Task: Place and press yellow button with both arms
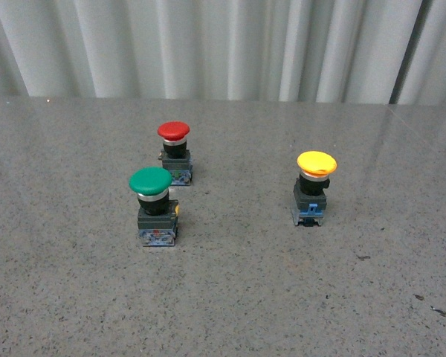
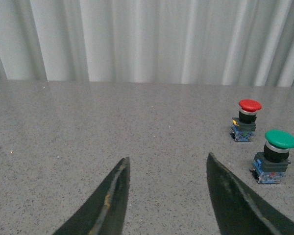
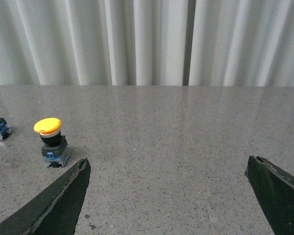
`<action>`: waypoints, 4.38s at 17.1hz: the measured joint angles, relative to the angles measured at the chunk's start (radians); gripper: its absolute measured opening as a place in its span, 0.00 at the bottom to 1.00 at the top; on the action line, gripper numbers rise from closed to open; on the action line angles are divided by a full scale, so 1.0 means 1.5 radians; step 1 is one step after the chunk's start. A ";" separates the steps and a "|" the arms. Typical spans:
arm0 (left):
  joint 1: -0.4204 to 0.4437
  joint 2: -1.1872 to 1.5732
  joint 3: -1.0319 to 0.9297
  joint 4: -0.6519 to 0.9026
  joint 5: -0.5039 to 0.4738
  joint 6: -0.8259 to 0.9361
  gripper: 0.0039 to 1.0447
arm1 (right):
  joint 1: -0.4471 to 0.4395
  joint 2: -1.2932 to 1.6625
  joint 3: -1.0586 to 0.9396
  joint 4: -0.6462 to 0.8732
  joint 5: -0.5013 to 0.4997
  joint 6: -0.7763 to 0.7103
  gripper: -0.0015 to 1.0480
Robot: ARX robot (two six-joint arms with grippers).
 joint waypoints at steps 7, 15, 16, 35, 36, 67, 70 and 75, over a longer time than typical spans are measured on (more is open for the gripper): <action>0.000 0.000 0.000 0.000 0.000 0.000 0.94 | 0.023 0.150 0.026 0.116 -0.034 0.020 0.94; 0.000 0.000 0.000 0.000 0.000 0.000 0.94 | 0.187 0.865 0.362 0.438 0.027 0.015 0.94; 0.000 0.000 0.000 0.000 0.000 0.000 0.94 | 0.200 0.906 0.400 0.430 0.041 0.015 0.94; 0.000 0.000 0.000 0.000 0.000 0.000 0.94 | 0.316 1.071 0.514 0.312 0.102 0.013 0.02; 0.000 0.000 0.000 0.000 0.000 0.000 0.94 | 0.314 1.074 0.516 0.310 0.103 0.013 0.02; 0.000 0.000 0.000 0.000 0.000 0.000 0.94 | 0.320 1.081 0.527 0.321 0.053 0.068 0.02; 0.000 0.000 0.000 0.000 0.000 0.000 0.94 | 0.328 1.008 0.529 0.334 0.028 0.119 0.02; 0.000 0.000 0.000 0.000 0.000 0.000 0.94 | 0.311 0.927 0.499 0.330 0.007 0.156 0.02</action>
